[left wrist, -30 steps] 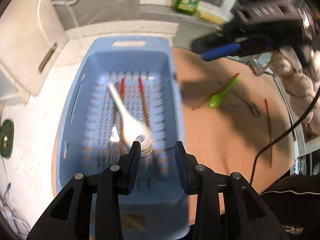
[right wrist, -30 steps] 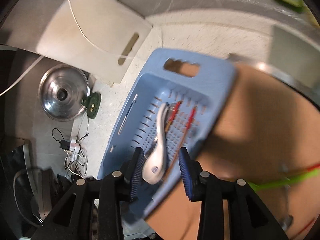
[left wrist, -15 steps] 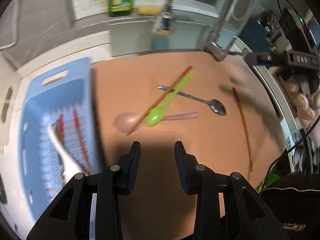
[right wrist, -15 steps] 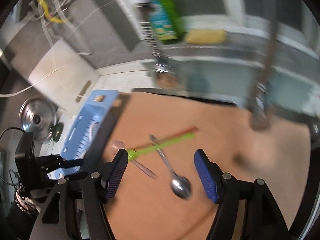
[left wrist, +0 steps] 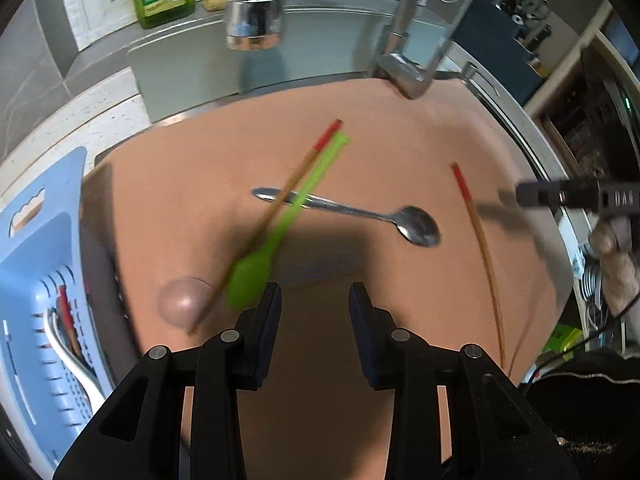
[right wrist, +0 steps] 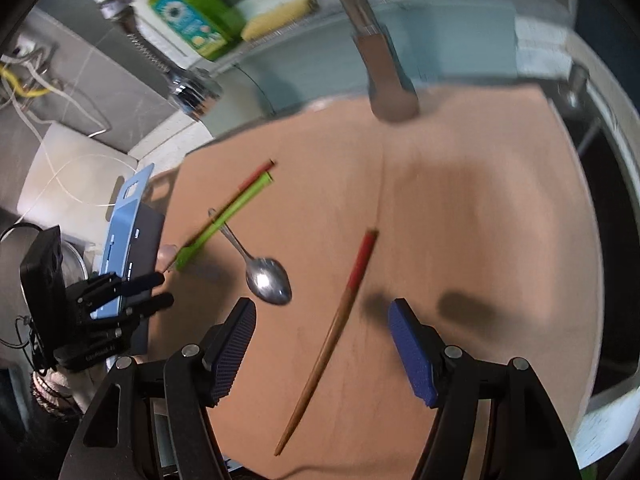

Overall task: Organize utensils
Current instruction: 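Move the right tool back to the mat toward the loose red-tipped chopstick, then close the right tool on the red-tipped chopstick and lift it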

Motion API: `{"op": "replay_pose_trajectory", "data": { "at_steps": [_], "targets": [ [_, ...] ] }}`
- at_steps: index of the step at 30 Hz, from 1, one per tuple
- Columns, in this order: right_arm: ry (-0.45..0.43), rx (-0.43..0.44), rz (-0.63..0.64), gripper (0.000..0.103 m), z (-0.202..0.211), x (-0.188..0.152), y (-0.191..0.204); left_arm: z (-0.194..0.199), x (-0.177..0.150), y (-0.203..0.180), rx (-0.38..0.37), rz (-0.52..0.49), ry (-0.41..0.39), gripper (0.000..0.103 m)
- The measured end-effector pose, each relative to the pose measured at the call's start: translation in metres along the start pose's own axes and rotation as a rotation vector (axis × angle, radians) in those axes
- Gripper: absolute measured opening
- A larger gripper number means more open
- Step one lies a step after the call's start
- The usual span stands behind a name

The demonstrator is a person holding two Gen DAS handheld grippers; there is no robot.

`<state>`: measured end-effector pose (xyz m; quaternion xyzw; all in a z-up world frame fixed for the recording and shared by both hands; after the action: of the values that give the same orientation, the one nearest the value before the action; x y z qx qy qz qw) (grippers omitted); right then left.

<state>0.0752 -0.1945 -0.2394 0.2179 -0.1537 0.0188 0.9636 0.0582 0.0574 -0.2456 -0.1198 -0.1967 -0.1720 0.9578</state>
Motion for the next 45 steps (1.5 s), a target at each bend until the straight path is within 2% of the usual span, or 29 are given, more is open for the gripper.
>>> {"op": "replay_pose_trajectory", "data": {
  "at_steps": [7,9,14,17,19,21,26,30,32,34,37,43,45],
  "targets": [
    [0.042,0.013,-0.062,0.053,-0.015,-0.006,-0.005,-0.005,0.025,0.033,0.034,0.013,0.021,0.033],
    [0.051,0.006,-0.069,0.051,-0.019,-0.007,-0.005,-0.009,0.030,0.039,0.024,0.016,0.037,0.023],
    [0.079,-0.002,-0.102,0.039,-0.032,-0.008,-0.005,-0.024,0.040,0.033,0.024,-0.050,0.081,0.022],
    [0.089,-0.021,-0.099,0.035,-0.038,-0.009,-0.002,-0.033,0.045,0.031,0.026,-0.080,0.099,0.022],
    [0.094,-0.039,-0.091,0.034,-0.042,-0.010,0.000,-0.038,0.048,0.031,0.032,-0.094,0.114,0.022],
    [0.103,-0.056,-0.085,0.032,-0.046,-0.010,0.004,-0.044,0.052,0.030,0.037,-0.117,0.133,0.017],
    [0.114,-0.115,-0.054,0.029,-0.056,-0.012,0.012,-0.055,0.055,0.026,0.047,-0.174,0.170,0.012],
    [0.112,-0.185,0.022,0.027,-0.059,-0.013,0.022,-0.064,0.057,0.022,0.063,-0.218,0.196,0.011],
    [0.113,-0.233,0.073,0.018,-0.061,-0.014,0.025,-0.065,0.060,0.020,0.063,-0.235,0.196,0.010],
    [0.117,-0.254,0.104,0.012,-0.060,-0.014,0.025,-0.066,0.061,0.019,0.059,-0.231,0.195,0.009],
    [0.120,-0.231,0.097,0.010,-0.058,-0.012,0.020,-0.064,0.060,0.020,0.047,-0.220,0.185,0.008],
    [0.114,-0.203,0.063,0.006,-0.051,-0.014,0.008,-0.052,0.045,0.029,-0.031,-0.074,0.157,0.006],
    [0.114,-0.182,0.027,0.006,-0.050,-0.013,0.003,-0.049,0.038,0.030,-0.027,-0.059,0.153,0.006]
  ]
}}
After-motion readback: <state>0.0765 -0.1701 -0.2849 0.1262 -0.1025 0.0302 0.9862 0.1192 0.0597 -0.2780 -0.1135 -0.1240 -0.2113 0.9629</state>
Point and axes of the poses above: each gripper's, at about its wrist camera, not at the fingertips, and z roughly against the way its jaws point, y to its left, x to its top, the point moved 3 cm from there along -z, roughly the way its jaws point, and after that the axes turned 3 degrees about -y, right-handed, at the moved point
